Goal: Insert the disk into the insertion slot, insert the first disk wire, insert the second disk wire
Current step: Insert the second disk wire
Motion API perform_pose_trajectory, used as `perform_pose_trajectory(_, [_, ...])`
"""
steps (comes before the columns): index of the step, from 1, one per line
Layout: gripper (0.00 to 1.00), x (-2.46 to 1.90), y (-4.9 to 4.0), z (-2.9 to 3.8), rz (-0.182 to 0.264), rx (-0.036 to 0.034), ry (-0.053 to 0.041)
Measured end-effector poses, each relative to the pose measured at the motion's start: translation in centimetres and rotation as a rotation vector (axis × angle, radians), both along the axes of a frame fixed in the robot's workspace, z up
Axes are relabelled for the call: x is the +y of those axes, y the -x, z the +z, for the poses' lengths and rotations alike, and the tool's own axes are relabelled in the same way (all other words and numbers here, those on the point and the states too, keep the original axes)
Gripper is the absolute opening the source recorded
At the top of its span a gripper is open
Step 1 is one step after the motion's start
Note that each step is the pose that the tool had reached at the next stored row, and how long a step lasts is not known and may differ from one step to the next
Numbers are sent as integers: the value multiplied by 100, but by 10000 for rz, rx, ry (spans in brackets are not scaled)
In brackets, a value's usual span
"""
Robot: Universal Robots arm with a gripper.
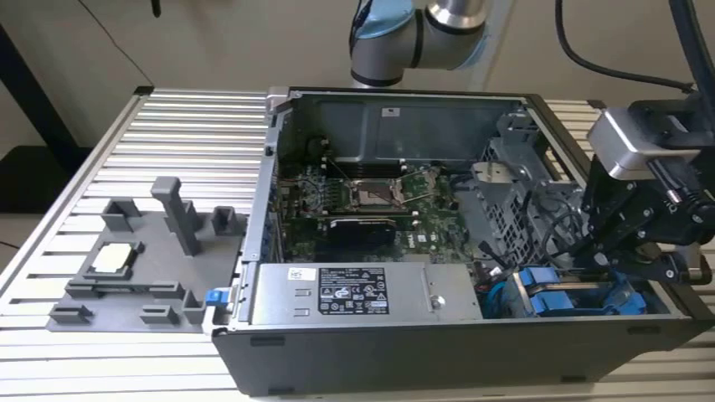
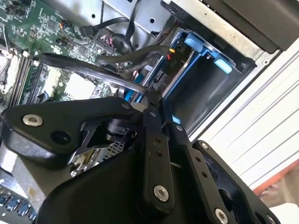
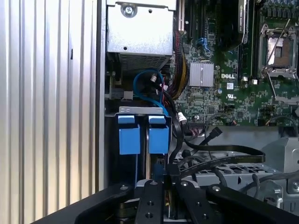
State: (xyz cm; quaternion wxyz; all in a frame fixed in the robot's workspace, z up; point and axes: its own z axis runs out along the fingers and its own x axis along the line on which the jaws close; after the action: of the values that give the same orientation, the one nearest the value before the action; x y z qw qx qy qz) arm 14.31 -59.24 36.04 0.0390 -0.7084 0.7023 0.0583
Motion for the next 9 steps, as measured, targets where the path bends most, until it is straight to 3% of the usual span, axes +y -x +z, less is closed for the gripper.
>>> perform_pose_trajectory(7, [16,-14,-2,-12,-77,-5,-26])
perform_pose_trajectory(8, [16,-14,-2,-15,-77,-41,-33])
perform_pose_trajectory(9, [16,-14,-2,-20,-76,-122,-40])
